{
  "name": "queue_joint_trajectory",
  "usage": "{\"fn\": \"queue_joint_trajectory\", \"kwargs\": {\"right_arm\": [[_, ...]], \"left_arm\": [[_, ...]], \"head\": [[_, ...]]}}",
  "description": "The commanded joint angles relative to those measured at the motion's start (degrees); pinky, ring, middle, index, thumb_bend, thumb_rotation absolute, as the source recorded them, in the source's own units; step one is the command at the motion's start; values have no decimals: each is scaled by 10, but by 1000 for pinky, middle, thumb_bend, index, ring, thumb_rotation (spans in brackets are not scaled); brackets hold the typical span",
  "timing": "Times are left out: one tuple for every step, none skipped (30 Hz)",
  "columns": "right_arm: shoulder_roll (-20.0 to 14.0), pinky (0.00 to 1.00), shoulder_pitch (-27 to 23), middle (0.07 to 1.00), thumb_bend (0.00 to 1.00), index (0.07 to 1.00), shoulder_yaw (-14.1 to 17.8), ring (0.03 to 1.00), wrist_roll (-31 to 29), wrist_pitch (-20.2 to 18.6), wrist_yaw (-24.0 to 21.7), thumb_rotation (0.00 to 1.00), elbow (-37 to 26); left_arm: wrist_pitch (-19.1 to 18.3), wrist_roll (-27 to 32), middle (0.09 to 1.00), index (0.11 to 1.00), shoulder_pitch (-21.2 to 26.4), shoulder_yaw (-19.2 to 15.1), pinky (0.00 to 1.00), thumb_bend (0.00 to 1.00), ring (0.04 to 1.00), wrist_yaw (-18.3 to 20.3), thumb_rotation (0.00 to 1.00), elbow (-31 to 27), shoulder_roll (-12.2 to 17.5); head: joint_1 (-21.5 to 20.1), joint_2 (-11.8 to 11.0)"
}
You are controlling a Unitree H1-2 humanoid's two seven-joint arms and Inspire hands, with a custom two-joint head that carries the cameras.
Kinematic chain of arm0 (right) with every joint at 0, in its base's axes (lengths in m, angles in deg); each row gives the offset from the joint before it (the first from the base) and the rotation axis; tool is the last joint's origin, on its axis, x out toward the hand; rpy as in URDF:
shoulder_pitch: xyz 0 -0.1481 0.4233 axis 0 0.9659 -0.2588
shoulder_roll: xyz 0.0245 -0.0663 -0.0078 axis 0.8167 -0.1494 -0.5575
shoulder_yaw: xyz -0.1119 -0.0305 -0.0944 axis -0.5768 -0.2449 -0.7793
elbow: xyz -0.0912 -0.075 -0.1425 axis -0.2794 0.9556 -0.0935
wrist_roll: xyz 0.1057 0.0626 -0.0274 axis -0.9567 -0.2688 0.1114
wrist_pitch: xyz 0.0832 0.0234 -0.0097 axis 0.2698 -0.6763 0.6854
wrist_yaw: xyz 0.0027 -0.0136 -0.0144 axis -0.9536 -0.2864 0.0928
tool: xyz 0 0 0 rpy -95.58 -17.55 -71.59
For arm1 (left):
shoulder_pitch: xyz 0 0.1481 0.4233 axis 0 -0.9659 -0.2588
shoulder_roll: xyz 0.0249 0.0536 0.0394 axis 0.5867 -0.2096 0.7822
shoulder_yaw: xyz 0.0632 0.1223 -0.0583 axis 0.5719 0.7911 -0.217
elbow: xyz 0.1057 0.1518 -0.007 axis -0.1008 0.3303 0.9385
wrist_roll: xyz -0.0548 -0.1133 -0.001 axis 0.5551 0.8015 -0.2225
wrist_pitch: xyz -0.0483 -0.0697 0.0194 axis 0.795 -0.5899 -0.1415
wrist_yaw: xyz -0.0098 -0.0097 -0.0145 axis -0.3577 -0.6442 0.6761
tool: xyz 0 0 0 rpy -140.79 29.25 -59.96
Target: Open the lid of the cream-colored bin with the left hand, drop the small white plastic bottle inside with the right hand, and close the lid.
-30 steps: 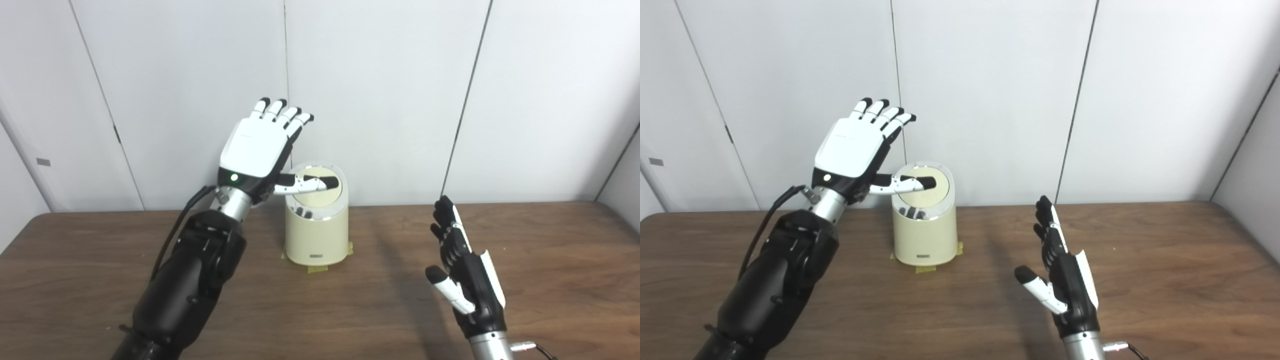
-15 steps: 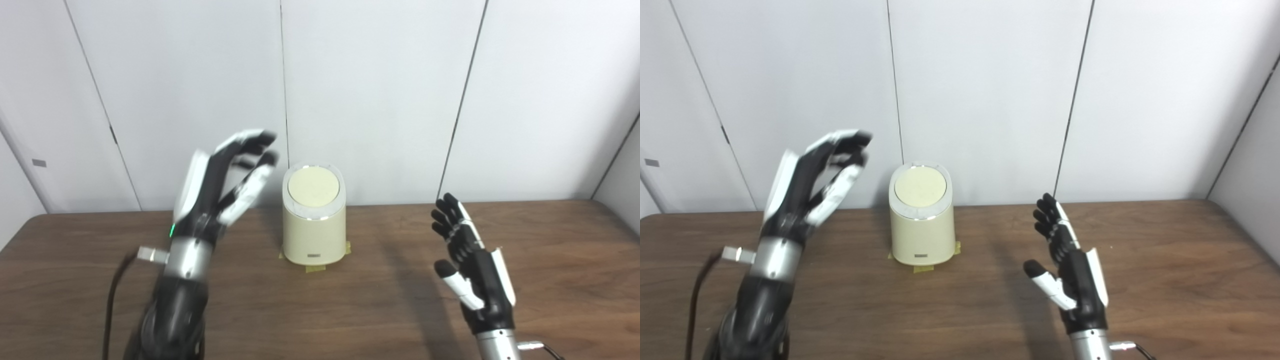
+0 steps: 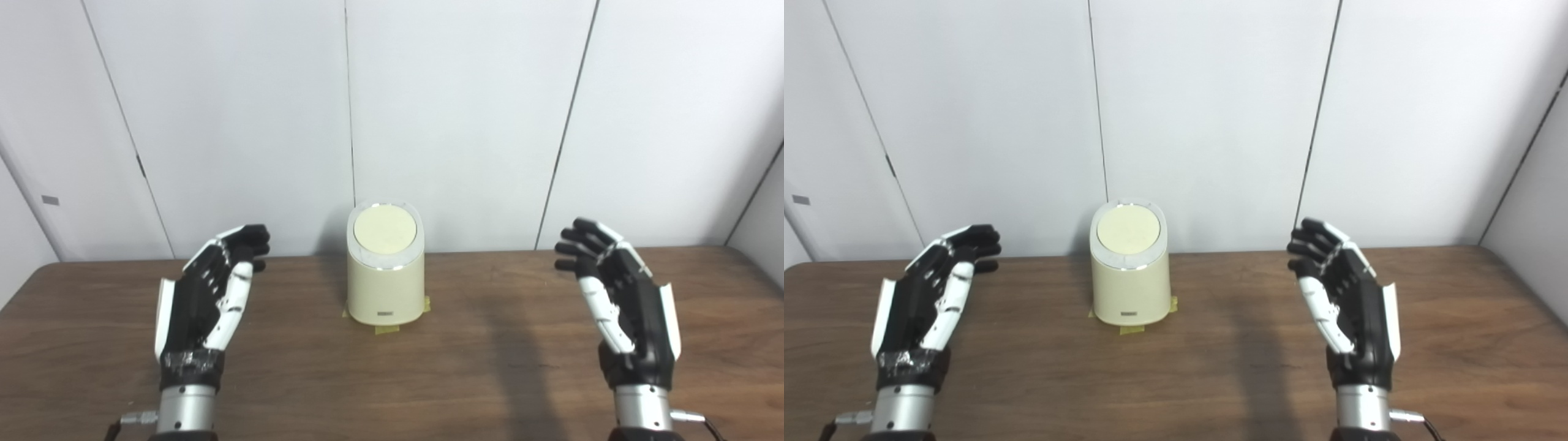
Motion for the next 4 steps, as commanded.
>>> {"fn": "queue_joint_trajectory", "kwargs": {"right_arm": [[4, 547, -27, 678, 336, 678, 1, 650, 9, -10, 8, 185, -27], [6, 547, -29, 673, 335, 670, 1, 649, 6, -17, 8, 157, -31], [10, 550, -32, 670, 336, 661, 3, 650, 2, -25, 9, 129, -34], [14, 550, -34, 668, 340, 655, 4, 650, -3, -33, 11, 110, -38]], "left_arm": [[17, 7, 736, 719, 15, -3, 684, 243, 734, -11, 559, -21, -1], [17, 9, 734, 718, 13, -4, 680, 243, 732, -12, 561, -22, -1], [17, 14, 731, 716, 12, -6, 677, 245, 731, -14, 562, -22, -1], [16, 18, 731, 716, 10, -7, 673, 247, 730, -16, 558, -23, -2]], "head": [[0, 2], [0, 3], [0, 3], [2, 4]]}}
